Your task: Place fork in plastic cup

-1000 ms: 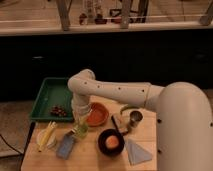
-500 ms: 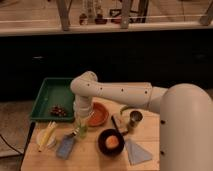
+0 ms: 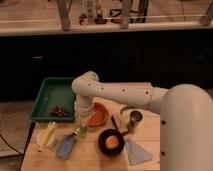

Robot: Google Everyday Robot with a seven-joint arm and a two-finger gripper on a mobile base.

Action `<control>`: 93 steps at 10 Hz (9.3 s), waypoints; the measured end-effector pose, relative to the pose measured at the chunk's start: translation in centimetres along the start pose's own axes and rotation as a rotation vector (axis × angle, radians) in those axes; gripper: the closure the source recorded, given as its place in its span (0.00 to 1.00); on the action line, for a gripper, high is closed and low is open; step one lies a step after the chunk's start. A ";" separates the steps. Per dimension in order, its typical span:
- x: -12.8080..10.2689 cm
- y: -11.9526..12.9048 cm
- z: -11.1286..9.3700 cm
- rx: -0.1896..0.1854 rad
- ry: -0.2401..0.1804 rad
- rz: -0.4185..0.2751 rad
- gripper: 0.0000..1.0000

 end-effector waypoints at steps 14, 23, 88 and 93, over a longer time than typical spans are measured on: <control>0.0 -0.4 0.1 -0.012 -0.006 0.003 0.20; 0.3 -0.4 -0.3 0.021 -0.004 -0.023 0.20; 0.2 -0.5 -0.3 0.020 -0.005 -0.025 0.20; 0.2 -0.5 -0.3 0.021 -0.005 -0.025 0.20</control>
